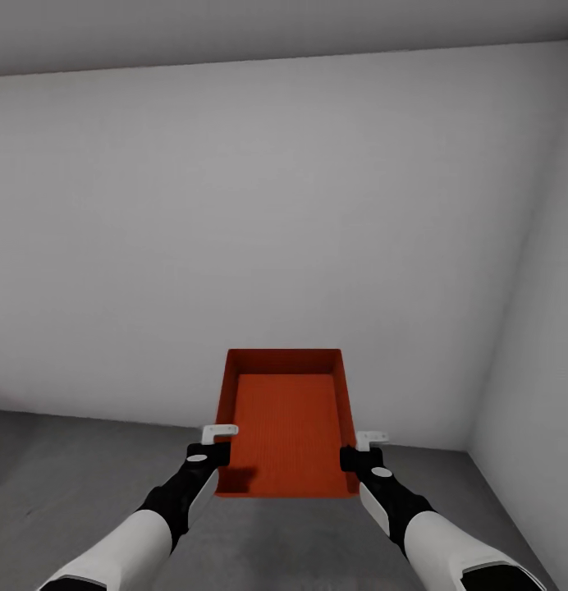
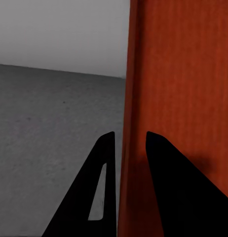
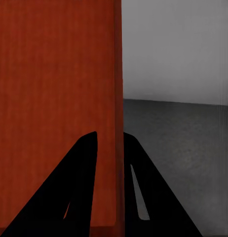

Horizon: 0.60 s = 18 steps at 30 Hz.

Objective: Move the two storage containers from the living room to the garage. In the garage, place one container on the floor and stack the other container on top of it (either order is fine).

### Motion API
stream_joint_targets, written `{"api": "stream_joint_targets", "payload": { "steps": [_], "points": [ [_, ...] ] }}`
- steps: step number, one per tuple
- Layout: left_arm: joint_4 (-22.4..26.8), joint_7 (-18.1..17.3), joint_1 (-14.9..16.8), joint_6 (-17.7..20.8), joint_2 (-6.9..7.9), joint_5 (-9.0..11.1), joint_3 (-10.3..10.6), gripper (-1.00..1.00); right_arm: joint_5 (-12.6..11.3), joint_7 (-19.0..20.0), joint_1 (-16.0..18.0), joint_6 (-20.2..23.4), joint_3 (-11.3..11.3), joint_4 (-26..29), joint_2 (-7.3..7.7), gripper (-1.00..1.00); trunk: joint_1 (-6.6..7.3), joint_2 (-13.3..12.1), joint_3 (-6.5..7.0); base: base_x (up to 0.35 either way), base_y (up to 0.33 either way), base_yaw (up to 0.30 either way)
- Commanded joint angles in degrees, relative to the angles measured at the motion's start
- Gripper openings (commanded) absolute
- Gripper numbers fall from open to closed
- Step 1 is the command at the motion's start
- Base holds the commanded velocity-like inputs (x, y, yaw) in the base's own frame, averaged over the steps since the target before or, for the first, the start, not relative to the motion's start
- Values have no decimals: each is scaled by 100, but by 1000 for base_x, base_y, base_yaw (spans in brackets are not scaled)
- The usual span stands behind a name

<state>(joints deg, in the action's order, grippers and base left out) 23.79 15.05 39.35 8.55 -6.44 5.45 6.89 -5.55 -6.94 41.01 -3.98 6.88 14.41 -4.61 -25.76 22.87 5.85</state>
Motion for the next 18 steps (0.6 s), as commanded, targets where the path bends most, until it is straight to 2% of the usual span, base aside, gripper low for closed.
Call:
{"api": "stream_joint_targets", "payload": {
  "steps": [1, 6, 18],
  "points": [
    [38, 80, 2, 41, 117, -70, -302, -100, -96, -9, 3, -24, -99, -18, 4, -100, -2, 5, -2, 0, 0, -247],
    [38, 79, 2, 41, 116, -70, -302, -100, -96, -9, 3, -24, -99, -18, 7, -100, -2, 5, 3, 0, 0, -184],
    [39, 82, 2, 41, 104, -70, -302, -100, -96, -6, 3, -27, -104, -24, 17, -100, -2, 5, 4, 0, 0, -10]
  ]
}}
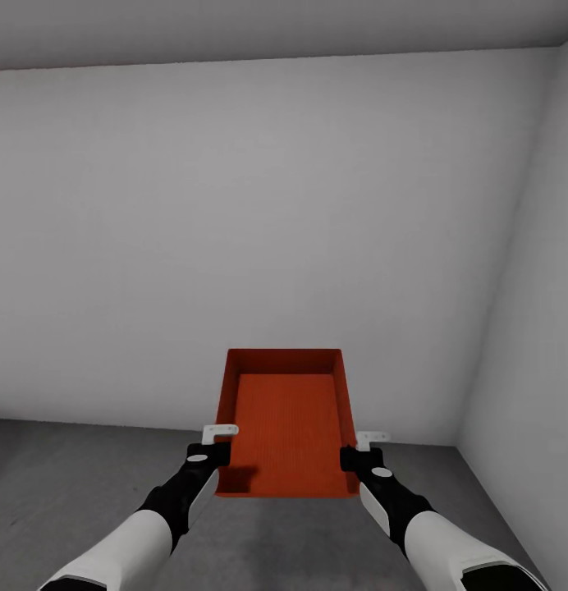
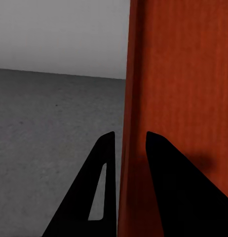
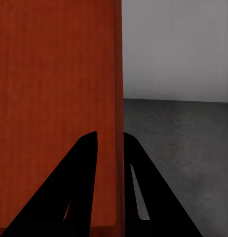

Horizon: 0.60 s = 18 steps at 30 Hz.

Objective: Move the two storage containers from the living room to the garage. In the garage, place one container on the floor and stack the other container on top of it (either order is fine).

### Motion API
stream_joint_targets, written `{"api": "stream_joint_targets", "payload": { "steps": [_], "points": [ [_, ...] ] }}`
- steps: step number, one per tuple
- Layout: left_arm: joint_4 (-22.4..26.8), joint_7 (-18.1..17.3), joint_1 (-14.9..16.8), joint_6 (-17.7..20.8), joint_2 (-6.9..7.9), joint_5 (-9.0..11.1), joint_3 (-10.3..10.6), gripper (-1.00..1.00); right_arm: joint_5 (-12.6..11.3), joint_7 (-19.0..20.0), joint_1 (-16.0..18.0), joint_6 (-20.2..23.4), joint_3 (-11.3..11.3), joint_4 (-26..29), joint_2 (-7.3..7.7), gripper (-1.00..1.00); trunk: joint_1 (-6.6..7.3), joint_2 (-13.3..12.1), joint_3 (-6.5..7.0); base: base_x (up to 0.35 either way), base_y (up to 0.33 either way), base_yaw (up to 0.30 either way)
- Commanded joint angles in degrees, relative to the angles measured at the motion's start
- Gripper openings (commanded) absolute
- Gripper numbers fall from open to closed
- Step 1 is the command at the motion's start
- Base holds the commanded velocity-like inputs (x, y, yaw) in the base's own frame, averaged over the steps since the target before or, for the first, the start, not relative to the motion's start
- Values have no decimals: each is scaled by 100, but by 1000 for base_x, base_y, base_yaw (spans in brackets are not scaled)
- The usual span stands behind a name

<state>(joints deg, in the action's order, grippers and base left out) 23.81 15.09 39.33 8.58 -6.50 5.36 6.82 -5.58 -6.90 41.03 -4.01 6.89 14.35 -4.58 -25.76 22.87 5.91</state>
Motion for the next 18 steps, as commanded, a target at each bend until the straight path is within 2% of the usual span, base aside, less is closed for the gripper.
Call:
{"api": "stream_joint_targets", "payload": {
  "steps": [1, 18],
  "points": [
    [36, 77, 4, 38, 109, -62, -295, -100, -92, -10, 0, -22, -103, -18, 14, -100, -2, 5, -2, 0, 0, 0],
    [45, 76, 4, 38, 97, -62, -286, -100, -92, -14, 2, -48, -102, -12, 18, -100, -2, 5, -2, 0, 0, 0]
  ]
}}
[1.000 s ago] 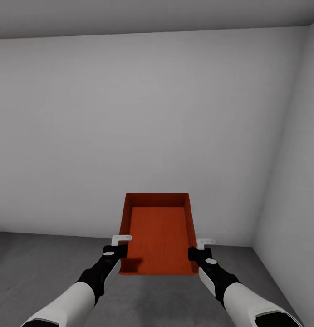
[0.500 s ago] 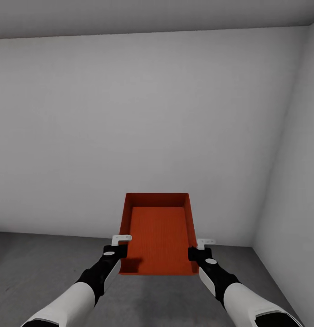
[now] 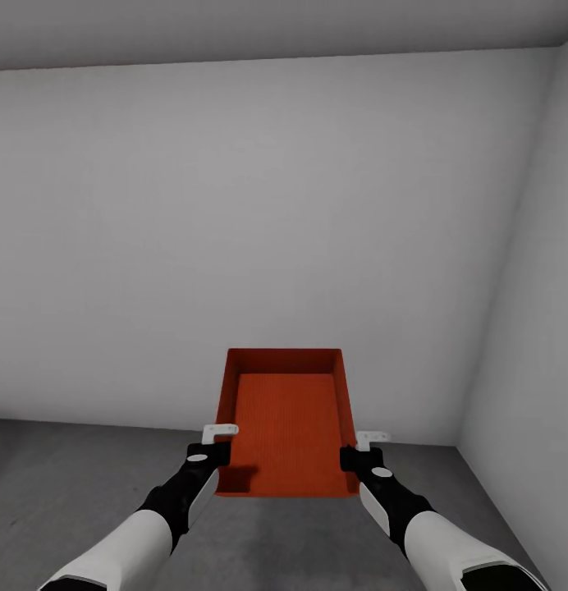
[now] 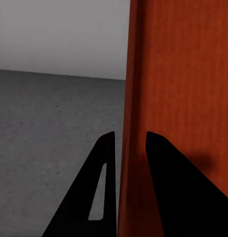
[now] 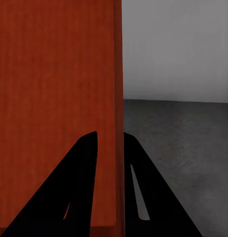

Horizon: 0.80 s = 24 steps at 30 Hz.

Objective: Move the two storage containers from the living room to the garage. In the garage, place one container on the floor and stack the other container on top of it (either order is fine).

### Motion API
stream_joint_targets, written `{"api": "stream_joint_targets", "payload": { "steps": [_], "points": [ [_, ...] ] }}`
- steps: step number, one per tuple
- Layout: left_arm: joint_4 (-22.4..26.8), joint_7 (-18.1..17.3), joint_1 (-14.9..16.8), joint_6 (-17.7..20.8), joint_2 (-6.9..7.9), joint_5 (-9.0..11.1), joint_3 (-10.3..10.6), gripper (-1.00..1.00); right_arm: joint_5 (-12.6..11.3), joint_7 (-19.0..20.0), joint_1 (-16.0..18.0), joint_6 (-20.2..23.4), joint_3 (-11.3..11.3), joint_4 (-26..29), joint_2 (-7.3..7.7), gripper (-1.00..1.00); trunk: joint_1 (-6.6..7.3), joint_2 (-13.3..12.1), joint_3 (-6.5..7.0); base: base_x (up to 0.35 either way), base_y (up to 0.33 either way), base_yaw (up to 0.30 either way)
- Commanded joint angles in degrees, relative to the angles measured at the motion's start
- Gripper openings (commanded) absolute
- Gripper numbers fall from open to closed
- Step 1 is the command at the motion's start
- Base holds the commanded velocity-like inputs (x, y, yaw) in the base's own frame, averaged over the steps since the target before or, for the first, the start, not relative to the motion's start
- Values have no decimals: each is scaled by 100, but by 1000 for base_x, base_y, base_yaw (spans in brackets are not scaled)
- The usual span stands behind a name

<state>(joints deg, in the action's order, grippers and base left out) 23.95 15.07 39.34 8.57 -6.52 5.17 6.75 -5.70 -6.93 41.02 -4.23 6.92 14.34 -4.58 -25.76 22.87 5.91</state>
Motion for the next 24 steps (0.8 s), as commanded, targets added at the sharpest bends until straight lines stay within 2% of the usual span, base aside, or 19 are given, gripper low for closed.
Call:
{"api": "stream_joint_targets", "payload": {
  "steps": [1, 19, 24],
  "points": [
    [31, 77, 4, 40, 98, -43, -282, -100, -80, -10, 2, -26, -105, -13, 19, -100, -2, 5, -2, 0, 0, 0],
    [30, 84, 4, 40, 66, -34, -281, -100, -80, -10, 2, -25, -103, -19, 19, -100, -2, 5, -2, 0, 0, 0],
    [34, 84, 4, 40, 71, -34, -279, -100, -80, -10, 2, -24, -103, -19, 19, -100, -112, 206, -92, 0, 0, 0]
  ]
}}
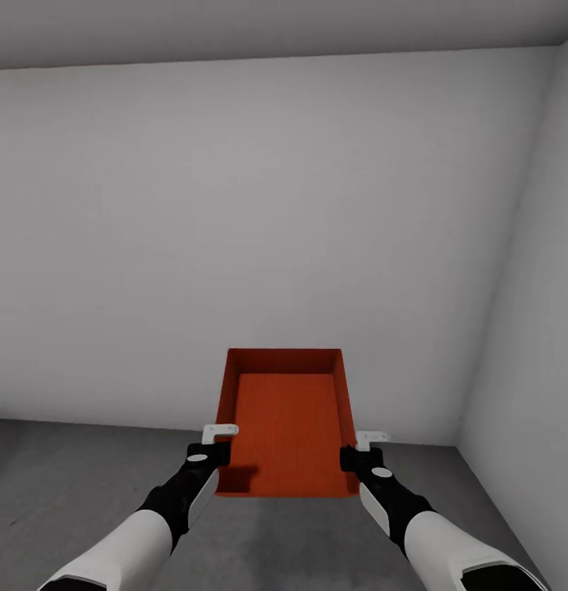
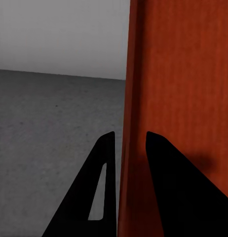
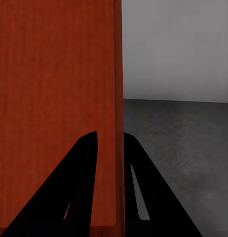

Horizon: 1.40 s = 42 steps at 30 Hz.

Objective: Move the two storage containers from the living room to the garage. In the garage, place one container on the floor and stack the other container on top of it (either order is fine).

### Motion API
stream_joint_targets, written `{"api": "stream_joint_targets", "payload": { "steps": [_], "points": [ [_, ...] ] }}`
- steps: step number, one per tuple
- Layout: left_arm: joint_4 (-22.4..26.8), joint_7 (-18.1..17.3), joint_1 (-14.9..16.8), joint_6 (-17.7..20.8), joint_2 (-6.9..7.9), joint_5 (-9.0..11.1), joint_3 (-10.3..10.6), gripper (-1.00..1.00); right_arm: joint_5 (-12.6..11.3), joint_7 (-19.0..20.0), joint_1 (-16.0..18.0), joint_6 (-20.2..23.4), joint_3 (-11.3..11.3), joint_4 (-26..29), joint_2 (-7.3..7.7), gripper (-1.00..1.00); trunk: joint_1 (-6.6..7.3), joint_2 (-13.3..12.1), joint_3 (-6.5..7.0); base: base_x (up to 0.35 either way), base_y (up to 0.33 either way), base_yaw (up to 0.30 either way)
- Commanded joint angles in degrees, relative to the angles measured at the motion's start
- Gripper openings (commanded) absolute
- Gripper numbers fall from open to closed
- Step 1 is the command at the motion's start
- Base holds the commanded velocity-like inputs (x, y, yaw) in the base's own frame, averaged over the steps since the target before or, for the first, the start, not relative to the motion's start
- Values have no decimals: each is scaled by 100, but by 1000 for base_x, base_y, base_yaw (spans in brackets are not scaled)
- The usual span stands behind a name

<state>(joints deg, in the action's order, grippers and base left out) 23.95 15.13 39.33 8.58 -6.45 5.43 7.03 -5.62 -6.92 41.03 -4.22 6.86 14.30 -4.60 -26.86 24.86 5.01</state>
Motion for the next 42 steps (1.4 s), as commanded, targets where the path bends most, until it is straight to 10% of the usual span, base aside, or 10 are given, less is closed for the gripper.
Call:
{"api": "stream_joint_targets", "payload": {
  "steps": [1, 42],
  "points": [
    [36, 77, 4, 39, 64, -60, -308, -100, -88, -11, 2, -24, -97, -15, 19, -100, -25, 47, -21, 0, 0, 0],
    [31, 77, 4, 39, 65, -60, -308, -100, -95, -11, 2, 29, -97, -15, 8, -100, -925, 1691, -890, 0, 0, 0]
  ]
}}
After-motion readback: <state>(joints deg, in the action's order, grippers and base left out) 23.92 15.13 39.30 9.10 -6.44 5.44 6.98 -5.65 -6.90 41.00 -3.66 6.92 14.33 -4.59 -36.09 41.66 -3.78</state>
